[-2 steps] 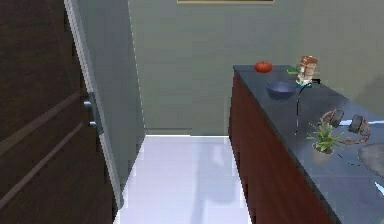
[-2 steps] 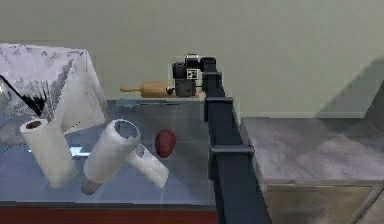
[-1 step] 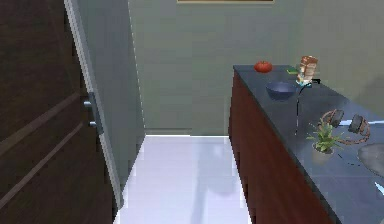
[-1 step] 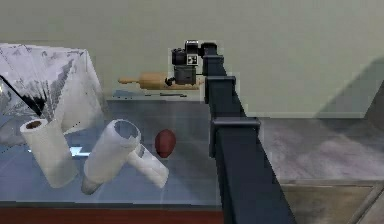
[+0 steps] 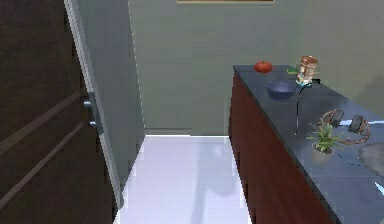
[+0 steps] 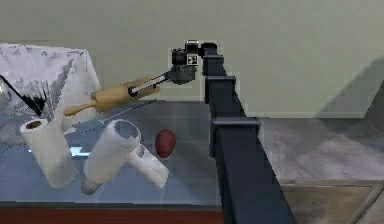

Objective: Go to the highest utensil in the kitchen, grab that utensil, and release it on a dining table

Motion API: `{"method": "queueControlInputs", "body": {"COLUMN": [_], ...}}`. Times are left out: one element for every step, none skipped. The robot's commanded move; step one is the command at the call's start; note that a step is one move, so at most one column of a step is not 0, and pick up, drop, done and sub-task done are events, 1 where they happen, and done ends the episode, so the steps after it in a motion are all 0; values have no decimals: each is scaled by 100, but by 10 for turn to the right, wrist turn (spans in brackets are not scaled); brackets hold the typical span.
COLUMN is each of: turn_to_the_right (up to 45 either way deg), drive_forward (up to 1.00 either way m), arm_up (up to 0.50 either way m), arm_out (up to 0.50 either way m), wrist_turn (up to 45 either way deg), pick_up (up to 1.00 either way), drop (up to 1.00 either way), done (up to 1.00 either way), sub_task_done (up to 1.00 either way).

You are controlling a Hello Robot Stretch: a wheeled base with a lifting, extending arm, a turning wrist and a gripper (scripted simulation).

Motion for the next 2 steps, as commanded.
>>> {"method": "queueControlInputs", "body": {"turn_to_the_right": [0, 0], "drive_forward": [0, 0], "arm_up": [0, 0], "arm_out": [0, 0], "wrist_turn": [-450, -360], "pick_up": [0, 0], "drop": [0, 0], "done": [0, 0], "sub_task_done": [0, 0]}}
